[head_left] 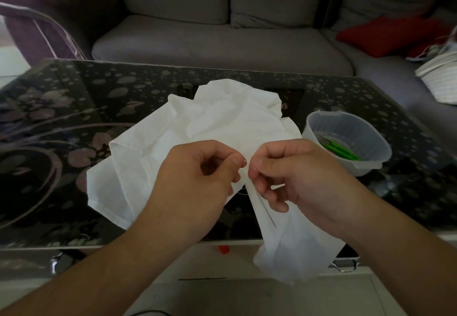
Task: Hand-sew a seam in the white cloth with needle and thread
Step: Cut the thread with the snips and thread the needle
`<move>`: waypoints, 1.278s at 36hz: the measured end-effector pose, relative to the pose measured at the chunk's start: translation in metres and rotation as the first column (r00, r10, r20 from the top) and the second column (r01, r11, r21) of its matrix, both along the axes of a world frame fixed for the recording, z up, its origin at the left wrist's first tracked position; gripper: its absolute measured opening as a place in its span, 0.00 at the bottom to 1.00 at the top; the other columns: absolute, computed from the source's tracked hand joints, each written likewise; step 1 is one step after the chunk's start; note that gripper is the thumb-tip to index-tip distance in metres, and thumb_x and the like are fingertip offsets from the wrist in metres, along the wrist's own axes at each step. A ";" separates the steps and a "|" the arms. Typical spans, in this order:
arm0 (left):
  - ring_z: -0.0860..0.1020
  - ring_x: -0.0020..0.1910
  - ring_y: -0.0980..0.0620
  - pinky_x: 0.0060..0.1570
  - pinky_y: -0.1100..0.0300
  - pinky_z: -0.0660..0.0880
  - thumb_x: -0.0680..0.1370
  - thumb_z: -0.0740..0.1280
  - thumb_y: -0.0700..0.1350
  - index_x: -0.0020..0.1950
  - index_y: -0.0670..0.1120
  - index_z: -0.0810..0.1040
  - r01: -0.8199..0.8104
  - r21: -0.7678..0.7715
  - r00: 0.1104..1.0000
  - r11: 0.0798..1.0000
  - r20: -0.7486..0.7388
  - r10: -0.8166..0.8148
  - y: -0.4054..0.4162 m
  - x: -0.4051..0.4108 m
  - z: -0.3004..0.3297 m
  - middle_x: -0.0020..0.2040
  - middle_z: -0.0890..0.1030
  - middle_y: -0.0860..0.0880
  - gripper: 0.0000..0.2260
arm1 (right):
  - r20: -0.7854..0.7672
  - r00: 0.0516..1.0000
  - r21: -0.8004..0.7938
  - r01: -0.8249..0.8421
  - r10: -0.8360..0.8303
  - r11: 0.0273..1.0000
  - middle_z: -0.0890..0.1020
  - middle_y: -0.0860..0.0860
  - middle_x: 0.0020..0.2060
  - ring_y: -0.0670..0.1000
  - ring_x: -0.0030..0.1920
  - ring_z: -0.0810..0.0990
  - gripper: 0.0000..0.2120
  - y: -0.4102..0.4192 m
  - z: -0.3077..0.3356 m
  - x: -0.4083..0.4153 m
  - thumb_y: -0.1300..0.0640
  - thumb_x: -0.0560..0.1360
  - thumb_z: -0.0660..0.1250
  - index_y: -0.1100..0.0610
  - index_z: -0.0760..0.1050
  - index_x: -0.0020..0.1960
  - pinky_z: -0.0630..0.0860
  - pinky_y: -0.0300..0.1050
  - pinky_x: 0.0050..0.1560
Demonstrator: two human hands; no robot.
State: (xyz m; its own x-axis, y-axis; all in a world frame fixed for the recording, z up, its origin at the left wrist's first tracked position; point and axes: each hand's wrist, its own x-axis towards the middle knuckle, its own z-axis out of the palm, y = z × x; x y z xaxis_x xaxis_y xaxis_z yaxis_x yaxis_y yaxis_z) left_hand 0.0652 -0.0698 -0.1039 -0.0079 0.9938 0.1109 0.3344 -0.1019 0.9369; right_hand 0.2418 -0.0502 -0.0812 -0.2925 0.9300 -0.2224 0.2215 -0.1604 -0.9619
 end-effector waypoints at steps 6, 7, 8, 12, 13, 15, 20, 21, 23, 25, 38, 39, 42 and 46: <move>0.80 0.30 0.60 0.34 0.72 0.74 0.81 0.69 0.45 0.43 0.54 0.86 -0.030 0.003 1.000 1.000 -0.007 0.030 0.002 -0.002 0.000 0.33 0.83 0.58 0.09 | -0.004 1.000 0.002 -0.002 0.002 1.000 0.78 0.60 0.32 0.56 0.31 0.72 0.11 0.000 0.000 0.001 0.66 0.80 0.63 0.64 0.81 0.41 0.70 0.43 0.27; 0.80 0.30 0.60 0.34 0.72 0.74 0.81 0.69 0.45 0.43 0.55 0.86 -0.033 0.002 0.999 0.999 -0.009 0.033 0.003 -0.003 0.000 0.33 0.83 0.58 0.09 | -0.006 1.000 0.003 -0.003 0.003 1.000 0.78 0.60 0.32 0.56 0.31 0.72 0.11 0.000 0.001 0.002 0.66 0.80 0.63 0.65 0.81 0.41 0.70 0.43 0.27; 0.80 0.30 0.60 0.33 0.72 0.73 0.81 0.69 0.45 0.43 0.55 0.86 -0.037 0.001 0.999 0.999 -0.010 0.037 0.003 -0.003 0.000 0.33 0.84 0.57 0.10 | -0.009 1.000 0.005 -0.005 0.005 1.000 0.78 0.60 0.32 0.56 0.31 0.71 0.11 0.000 0.001 0.002 0.66 0.79 0.63 0.65 0.80 0.41 0.70 0.43 0.27; 0.79 0.29 0.60 0.33 0.72 0.73 0.81 0.69 0.45 0.42 0.54 0.86 -0.066 -0.001 0.998 0.998 0.003 0.066 0.005 -0.005 0.000 0.33 0.84 0.56 0.10 | -0.023 1.000 0.001 -0.004 0.005 1.000 0.77 0.61 0.32 0.56 0.31 0.71 0.10 0.000 0.001 0.001 0.67 0.79 0.63 0.66 0.80 0.41 0.69 0.43 0.27; 0.79 0.29 0.60 0.33 0.72 0.73 0.81 0.70 0.45 0.42 0.54 0.86 -0.074 -0.003 0.997 0.997 0.004 0.074 0.005 -0.005 0.000 0.33 0.84 0.56 0.09 | -0.025 1.000 -0.001 -0.005 0.005 1.000 0.77 0.61 0.32 0.56 0.31 0.71 0.10 0.000 0.001 0.002 0.67 0.79 0.63 0.66 0.80 0.41 0.69 0.44 0.27; 0.79 0.29 0.60 0.32 0.72 0.72 0.81 0.70 0.45 0.42 0.53 0.86 -0.087 -0.010 0.996 0.996 0.007 0.087 0.006 -0.005 -0.001 0.33 0.84 0.56 0.09 | -0.022 1.000 0.001 -0.003 0.003 1.000 0.77 0.61 0.32 0.56 0.31 0.71 0.10 0.001 0.001 0.002 0.67 0.79 0.63 0.66 0.80 0.41 0.69 0.44 0.27; 0.80 0.30 0.60 0.33 0.72 0.72 0.81 0.69 0.46 0.42 0.53 0.86 -0.121 -0.030 0.993 0.992 -0.006 0.120 0.008 -0.007 -0.003 0.33 0.84 0.57 0.10 | -0.033 0.999 0.011 0.014 -0.014 1.000 0.76 0.61 0.32 0.55 0.30 0.71 0.12 0.001 0.000 0.005 0.67 0.79 0.63 0.65 0.80 0.39 0.68 0.43 0.26; 0.80 0.30 0.60 0.34 0.71 0.72 0.81 0.69 0.46 0.42 0.53 0.86 -0.125 -0.029 0.992 0.992 -0.009 0.124 0.009 -0.008 -0.003 0.33 0.84 0.57 0.10 | -0.031 0.999 0.012 0.016 -0.016 1.000 0.76 0.61 0.32 0.55 0.30 0.71 0.12 0.002 0.000 0.006 0.67 0.80 0.63 0.64 0.80 0.39 0.68 0.43 0.26; 0.79 0.30 0.61 0.37 0.68 0.73 0.81 0.69 0.46 0.42 0.53 0.86 -0.129 -0.027 0.991 0.991 -0.022 0.128 0.010 -0.008 -0.003 0.32 0.83 0.57 0.10 | -0.021 1.000 0.016 0.021 -0.021 1.000 0.76 0.61 0.32 0.55 0.30 0.70 0.13 0.003 0.000 0.007 0.66 0.80 0.63 0.64 0.79 0.38 0.68 0.43 0.26; 0.79 0.31 0.62 0.40 0.64 0.73 0.81 0.70 0.46 0.41 0.53 0.86 -0.137 -0.027 0.990 0.990 -0.026 0.136 0.011 -0.010 -0.002 0.32 0.83 0.58 0.10 | -0.005 1.000 0.026 0.030 -0.030 0.999 0.75 0.60 0.32 0.55 0.30 0.70 0.14 0.004 0.000 0.009 0.65 0.80 0.63 0.64 0.79 0.38 0.69 0.43 0.26; 0.80 0.41 0.67 0.42 0.67 0.71 0.82 0.68 0.49 0.43 0.55 0.85 -0.043 -0.057 0.986 0.997 -0.161 0.033 0.016 -0.015 -0.005 0.37 0.84 0.62 0.10 | 0.063 0.964 0.064 0.254 -0.258 0.965 0.70 0.58 0.28 0.52 0.27 0.65 0.12 0.018 -0.002 0.025 0.65 0.80 0.63 0.64 0.76 0.38 0.67 0.43 0.24; 0.80 0.40 0.67 0.41 0.67 0.71 0.82 0.68 0.49 0.43 0.55 0.85 -0.035 -0.053 0.984 0.998 -0.175 0.026 0.017 -0.015 -0.005 0.37 0.84 0.62 0.09 | 0.091 0.951 0.066 0.291 -0.297 0.954 0.70 0.57 0.28 0.51 0.26 0.65 0.11 0.020 -0.003 0.025 0.65 0.80 0.63 0.64 0.75 0.39 0.67 0.42 0.23; 0.80 0.39 0.67 0.40 0.69 0.70 0.82 0.68 0.49 0.44 0.55 0.85 -0.011 -0.052 0.976 0.999 -0.216 -0.001 0.019 -0.018 -0.005 0.37 0.83 0.63 0.09 | 0.186 0.904 0.047 0.383 -0.385 0.923 0.69 0.54 0.26 0.48 0.24 0.64 0.13 0.034 -0.008 0.027 0.64 0.79 0.62 0.59 0.72 0.36 0.66 0.43 0.24; 0.81 0.41 0.67 0.40 0.69 0.71 0.82 0.68 0.48 0.44 0.56 0.85 0.020 -0.068 0.971 0.997 -0.236 -0.036 0.021 -0.022 -0.003 0.38 0.84 0.63 0.10 | 0.157 0.865 0.060 0.473 -0.476 0.879 0.68 0.50 0.27 0.47 0.25 0.64 0.13 0.039 -0.014 0.038 0.60 0.79 0.61 0.55 0.69 0.35 0.64 0.44 0.27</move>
State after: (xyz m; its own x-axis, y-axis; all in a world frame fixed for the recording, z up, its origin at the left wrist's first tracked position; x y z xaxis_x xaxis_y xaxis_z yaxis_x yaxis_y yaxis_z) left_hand 0.0429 -0.0490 -0.1071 0.0389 0.9984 0.0419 0.5458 -0.0564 0.8360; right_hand 0.2799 -0.0108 -0.0952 0.2239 0.9518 -0.2096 0.2760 -0.2681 -0.9230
